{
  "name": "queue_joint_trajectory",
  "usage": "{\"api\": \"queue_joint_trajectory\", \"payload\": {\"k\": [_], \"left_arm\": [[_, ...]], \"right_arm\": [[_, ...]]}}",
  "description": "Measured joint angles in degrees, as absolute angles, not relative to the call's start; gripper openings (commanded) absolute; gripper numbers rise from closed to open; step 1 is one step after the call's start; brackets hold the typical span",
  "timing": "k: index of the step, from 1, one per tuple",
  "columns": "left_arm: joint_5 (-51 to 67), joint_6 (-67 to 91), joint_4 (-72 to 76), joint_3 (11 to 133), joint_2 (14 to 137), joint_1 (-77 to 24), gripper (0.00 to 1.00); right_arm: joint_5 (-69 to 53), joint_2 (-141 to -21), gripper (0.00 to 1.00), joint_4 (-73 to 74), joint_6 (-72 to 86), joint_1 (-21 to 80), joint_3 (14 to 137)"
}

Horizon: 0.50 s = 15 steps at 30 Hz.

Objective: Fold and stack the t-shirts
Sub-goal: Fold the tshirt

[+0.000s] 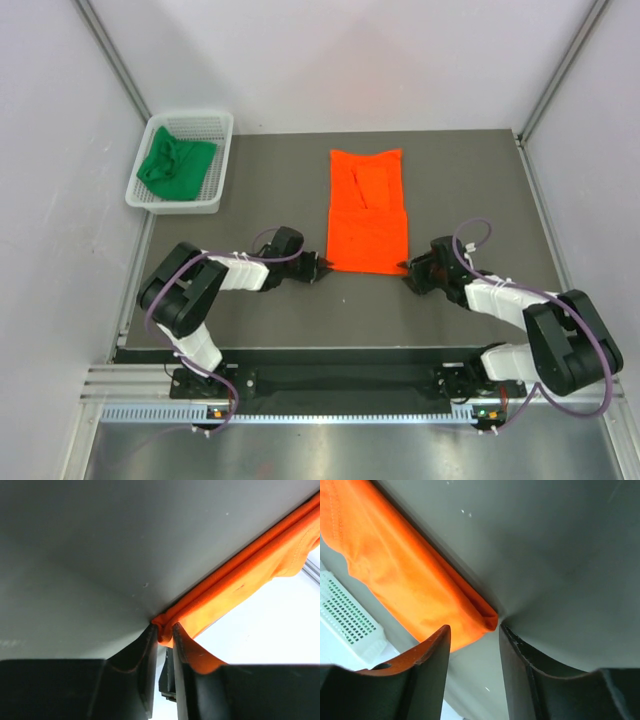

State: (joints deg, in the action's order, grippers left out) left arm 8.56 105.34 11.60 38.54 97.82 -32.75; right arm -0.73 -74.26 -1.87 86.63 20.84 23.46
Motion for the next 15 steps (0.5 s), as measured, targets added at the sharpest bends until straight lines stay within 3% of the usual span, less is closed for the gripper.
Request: {"api": "queue_joint_trajectory", "payload": {"k": [5, 6, 7, 8, 9, 15], "left_arm": [[8.6, 105.3, 12.6, 38.1, 98.1, -32.7, 0.14], [8.6, 105.3, 12.7, 38.0, 98.1, -32.7, 0.07], [8.6, 105.3, 12.9, 38.0, 98.1, -32.7, 0.05], [8.7, 105.1, 13.0, 37.9, 98.1, -32.6, 0.00], [8.9, 105.0, 13.2, 37.8, 98.1, -32.6, 0.00], [9.8, 105.1, 15.4, 35.3, 97.0, -32.4, 0.00]], "right_arm": [[-1.3, -75.9, 0.30, -2.7, 86.6, 19.7, 23.8], [-1.5, -76.2, 0.25, -2.8, 86.6, 19.5, 23.9], [-1.8, -76.6, 0.11, -2.9, 86.4, 19.1, 23.9], [-2.0, -77.0, 0.03, -2.9, 85.8, 18.8, 24.1], [-2.2, -77.6, 0.00, -2.8, 85.5, 18.5, 24.1], [-4.2, -77.6, 0.00, -0.6, 80.3, 17.5, 25.3]]}}
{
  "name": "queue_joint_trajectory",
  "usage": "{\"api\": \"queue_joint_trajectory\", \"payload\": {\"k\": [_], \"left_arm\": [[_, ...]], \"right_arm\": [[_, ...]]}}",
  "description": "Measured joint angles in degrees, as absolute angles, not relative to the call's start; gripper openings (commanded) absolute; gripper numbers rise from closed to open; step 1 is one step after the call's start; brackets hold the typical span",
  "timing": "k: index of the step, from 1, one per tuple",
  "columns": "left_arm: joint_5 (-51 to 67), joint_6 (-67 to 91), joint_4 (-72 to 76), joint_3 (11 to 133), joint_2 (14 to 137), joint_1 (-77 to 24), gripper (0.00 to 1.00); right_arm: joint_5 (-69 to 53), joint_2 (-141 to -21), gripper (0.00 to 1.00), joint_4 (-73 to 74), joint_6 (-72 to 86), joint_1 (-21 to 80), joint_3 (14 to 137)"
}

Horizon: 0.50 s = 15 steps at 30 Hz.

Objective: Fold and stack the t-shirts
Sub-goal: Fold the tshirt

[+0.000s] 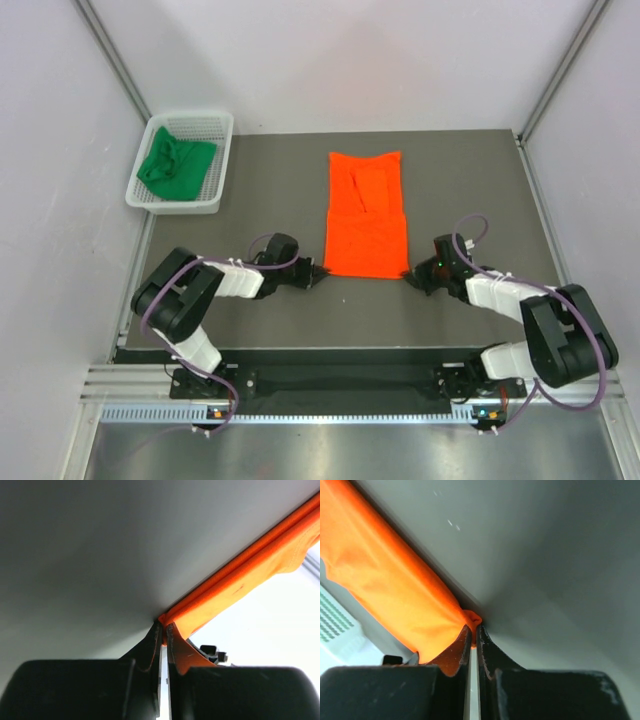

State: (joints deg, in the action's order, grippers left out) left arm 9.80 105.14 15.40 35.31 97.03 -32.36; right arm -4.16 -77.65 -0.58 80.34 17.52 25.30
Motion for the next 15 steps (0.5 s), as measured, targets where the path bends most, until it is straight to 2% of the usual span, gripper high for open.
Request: {"api": "queue_joint_trajectory", "payload": {"k": [6, 15], "left_arm": [[10.2, 105.8, 12.6, 29.0, 89.7, -34.5, 0.00], [7.2, 111.0, -3.0, 23.7, 69.0, -46.3, 0.00]], "right_arm": [[-5.7, -68.4, 0.00, 9.5, 76.4, 18.8, 24.1], [-5.6, -42.8, 0.00, 31.9, 77.1, 24.8, 21.7]]}}
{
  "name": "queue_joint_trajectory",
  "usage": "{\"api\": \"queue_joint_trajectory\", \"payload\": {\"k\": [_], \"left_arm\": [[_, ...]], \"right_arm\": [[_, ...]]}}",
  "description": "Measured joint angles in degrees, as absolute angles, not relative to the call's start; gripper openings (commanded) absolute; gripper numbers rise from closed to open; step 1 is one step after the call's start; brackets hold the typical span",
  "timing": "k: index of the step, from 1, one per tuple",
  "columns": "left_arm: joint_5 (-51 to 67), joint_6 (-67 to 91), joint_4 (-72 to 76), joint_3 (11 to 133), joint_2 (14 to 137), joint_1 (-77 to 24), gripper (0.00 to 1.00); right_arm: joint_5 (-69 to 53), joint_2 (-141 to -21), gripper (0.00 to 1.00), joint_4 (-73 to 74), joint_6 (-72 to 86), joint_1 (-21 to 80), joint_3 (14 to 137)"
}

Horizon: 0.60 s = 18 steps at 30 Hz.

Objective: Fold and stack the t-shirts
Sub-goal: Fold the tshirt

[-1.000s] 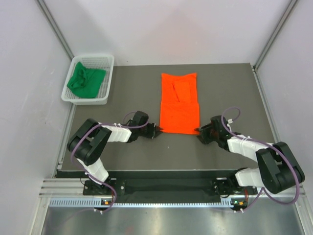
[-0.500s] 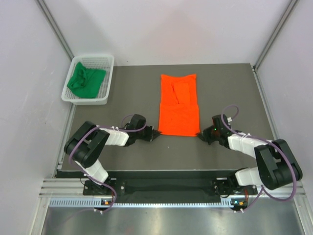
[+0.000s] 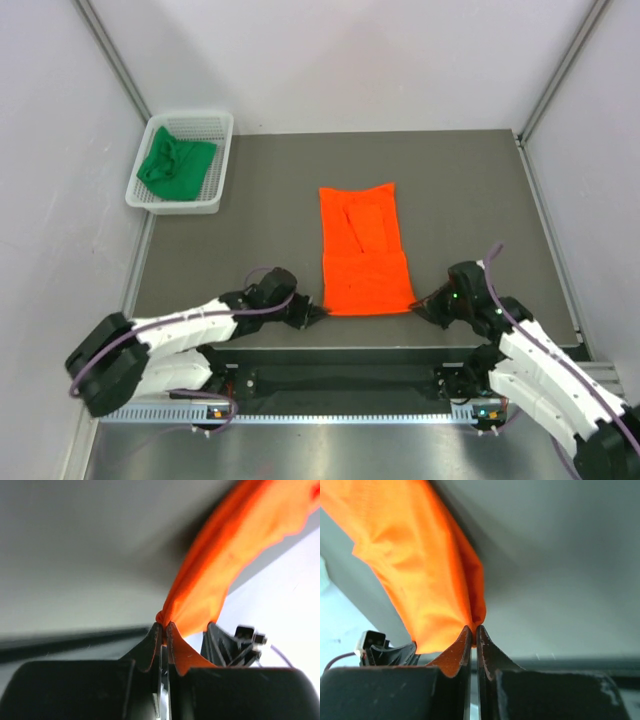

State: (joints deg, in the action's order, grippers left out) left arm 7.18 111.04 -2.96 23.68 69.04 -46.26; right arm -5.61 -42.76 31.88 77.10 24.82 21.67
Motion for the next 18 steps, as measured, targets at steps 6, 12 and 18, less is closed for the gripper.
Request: {"api": "queue_joint_trajectory", "payload": {"k": [6, 12, 18], "left_arm": [[3.0, 113.1, -13.2, 22.7, 55.1, -54.5, 0.00], [1.0, 114.0, -17.9, 24.7, 54.2, -57.1, 0.00], [-3.1, 110.6, -22.7, 32.9, 58.9, -54.1, 0.00]], "right_arm": [[-5.5, -31.7, 0.00, 44.1, 79.6, 28.9, 21.7], [-5.6, -30.2, 0.00, 49.7, 79.2, 29.9, 23.8], [-4.5, -42.5, 0.00, 48.9, 69.7, 28.2, 35.0]]}}
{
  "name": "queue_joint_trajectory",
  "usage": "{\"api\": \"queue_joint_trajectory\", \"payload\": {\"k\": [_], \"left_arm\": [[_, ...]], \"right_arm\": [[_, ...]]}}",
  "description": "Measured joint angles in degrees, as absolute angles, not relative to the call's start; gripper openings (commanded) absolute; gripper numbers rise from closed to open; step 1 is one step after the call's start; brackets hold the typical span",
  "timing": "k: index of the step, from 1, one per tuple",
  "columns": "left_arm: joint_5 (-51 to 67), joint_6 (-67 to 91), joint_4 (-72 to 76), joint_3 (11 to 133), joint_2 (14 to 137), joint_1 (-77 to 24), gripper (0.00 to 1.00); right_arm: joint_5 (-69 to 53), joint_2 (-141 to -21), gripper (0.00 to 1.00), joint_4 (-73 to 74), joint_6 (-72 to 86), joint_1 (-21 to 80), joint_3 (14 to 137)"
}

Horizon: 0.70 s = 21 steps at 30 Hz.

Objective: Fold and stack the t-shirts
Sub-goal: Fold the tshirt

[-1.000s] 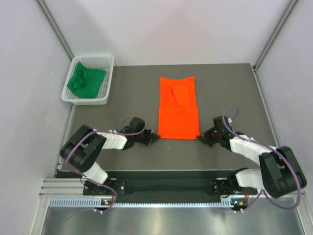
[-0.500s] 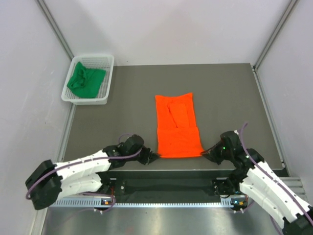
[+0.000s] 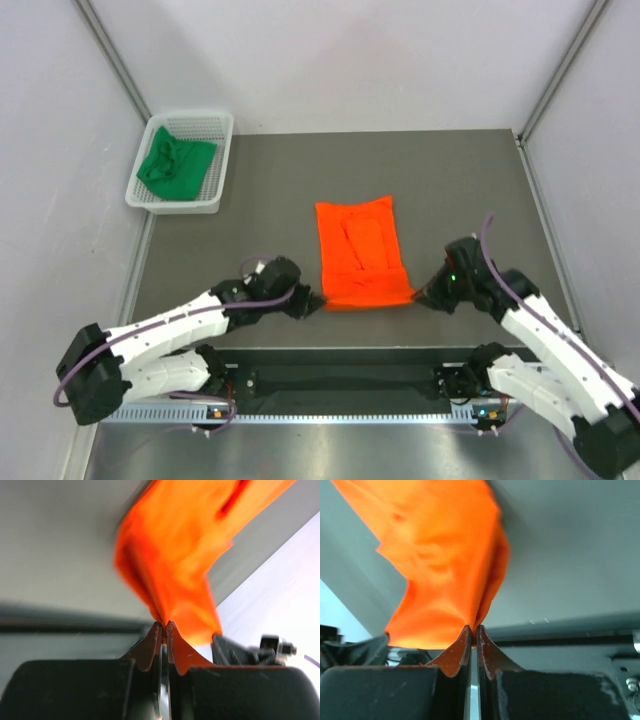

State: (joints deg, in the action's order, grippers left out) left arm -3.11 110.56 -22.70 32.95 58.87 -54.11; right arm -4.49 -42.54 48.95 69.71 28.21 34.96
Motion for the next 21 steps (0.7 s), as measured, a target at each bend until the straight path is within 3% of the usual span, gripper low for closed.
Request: {"api": "queue_joint_trajectory", "payload": {"k": [10, 16, 21], "left_arm": [[3.1, 93.3, -20.8, 49.8, 79.5, -32.1, 0.00], [4.7, 82.8, -23.4, 66.9, 96.9, -26.0, 0.00], [6.5, 79.7, -23.5, 73.0, 101.8, -22.8, 0.00]], "right_arm": [[-9.7, -75.5, 0.00, 39.3, 52.2, 18.2, 59.4], [-11.8, -92.8, 0.00, 35.8, 45.4, 15.6, 73.1], [-14.6, -101.5, 0.00, 35.0, 43.2, 13.5, 80.9]]}}
